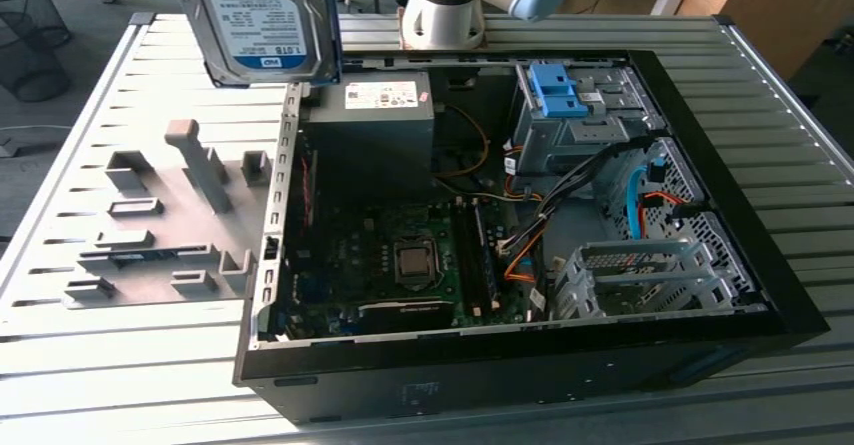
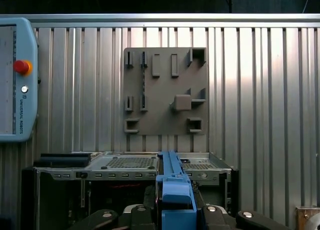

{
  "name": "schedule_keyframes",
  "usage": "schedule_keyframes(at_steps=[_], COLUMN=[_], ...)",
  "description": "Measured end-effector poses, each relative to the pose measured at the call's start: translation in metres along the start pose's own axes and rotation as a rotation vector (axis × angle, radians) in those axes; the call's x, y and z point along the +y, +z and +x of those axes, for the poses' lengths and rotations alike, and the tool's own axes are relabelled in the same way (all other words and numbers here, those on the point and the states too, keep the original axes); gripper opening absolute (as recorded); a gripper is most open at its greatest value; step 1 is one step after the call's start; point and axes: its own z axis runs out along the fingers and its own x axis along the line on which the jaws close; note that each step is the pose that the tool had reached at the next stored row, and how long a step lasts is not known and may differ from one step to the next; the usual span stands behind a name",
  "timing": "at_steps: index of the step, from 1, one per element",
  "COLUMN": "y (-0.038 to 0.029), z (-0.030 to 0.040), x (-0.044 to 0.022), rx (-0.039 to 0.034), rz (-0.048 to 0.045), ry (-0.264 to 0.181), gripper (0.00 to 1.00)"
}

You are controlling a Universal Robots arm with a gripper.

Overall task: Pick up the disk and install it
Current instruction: 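Pick up the disk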

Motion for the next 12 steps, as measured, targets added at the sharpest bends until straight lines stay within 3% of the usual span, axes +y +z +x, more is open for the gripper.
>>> schedule_keyframes(at_steps=[6,12], y=[-0.0002,-0.0002], z=[0.0000,0.0000], x=[-0.0079,-0.0109], rx=[0.0001,0.0001], rz=[-0.0001,-0.0001], ry=[0.000,0.000], gripper=[0.36,0.36])
